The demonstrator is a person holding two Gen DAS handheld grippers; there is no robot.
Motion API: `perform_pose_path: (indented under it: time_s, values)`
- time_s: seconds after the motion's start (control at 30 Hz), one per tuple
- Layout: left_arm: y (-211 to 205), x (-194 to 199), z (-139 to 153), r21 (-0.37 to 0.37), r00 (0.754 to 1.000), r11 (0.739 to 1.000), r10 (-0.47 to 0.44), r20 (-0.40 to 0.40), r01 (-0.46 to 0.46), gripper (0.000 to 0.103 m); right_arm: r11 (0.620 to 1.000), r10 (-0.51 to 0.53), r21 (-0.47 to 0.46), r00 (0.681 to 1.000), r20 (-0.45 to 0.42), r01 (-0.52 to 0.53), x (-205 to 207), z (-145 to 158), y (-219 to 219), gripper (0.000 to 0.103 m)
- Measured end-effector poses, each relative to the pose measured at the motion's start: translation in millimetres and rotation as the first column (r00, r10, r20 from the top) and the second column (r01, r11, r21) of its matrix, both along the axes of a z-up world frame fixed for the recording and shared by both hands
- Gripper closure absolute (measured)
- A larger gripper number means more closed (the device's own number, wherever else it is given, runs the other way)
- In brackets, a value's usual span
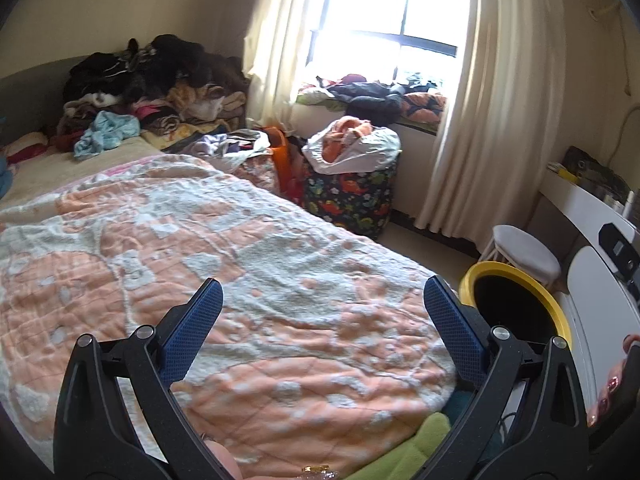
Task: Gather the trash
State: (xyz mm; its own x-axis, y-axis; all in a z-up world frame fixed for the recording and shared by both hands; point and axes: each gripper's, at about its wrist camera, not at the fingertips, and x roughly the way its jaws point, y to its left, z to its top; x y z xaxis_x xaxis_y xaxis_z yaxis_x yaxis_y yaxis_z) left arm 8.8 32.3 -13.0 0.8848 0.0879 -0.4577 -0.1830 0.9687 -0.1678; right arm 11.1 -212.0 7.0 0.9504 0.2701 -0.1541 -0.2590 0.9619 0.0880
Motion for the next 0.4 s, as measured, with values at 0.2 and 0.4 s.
perform_pose_path:
  time_s: [0.2,0.4]
  values:
    - [131.2,-47.5,-14.5,-0.03,0.923,0.928,0.365,-0.121,-0.371,0.01,0.845,0.451,-0.13,0.822,-0.348,-0.519,39.0,3.0,177.0,0.006]
    - [252.7,-110.0,-67.9,0.001,0.693,0.73,0.648,-0.315,-0.683,0.01,0.54,0.544,-0.164,0.491,-0.681,-0.826,20.7,-91.3,373.6,0.006]
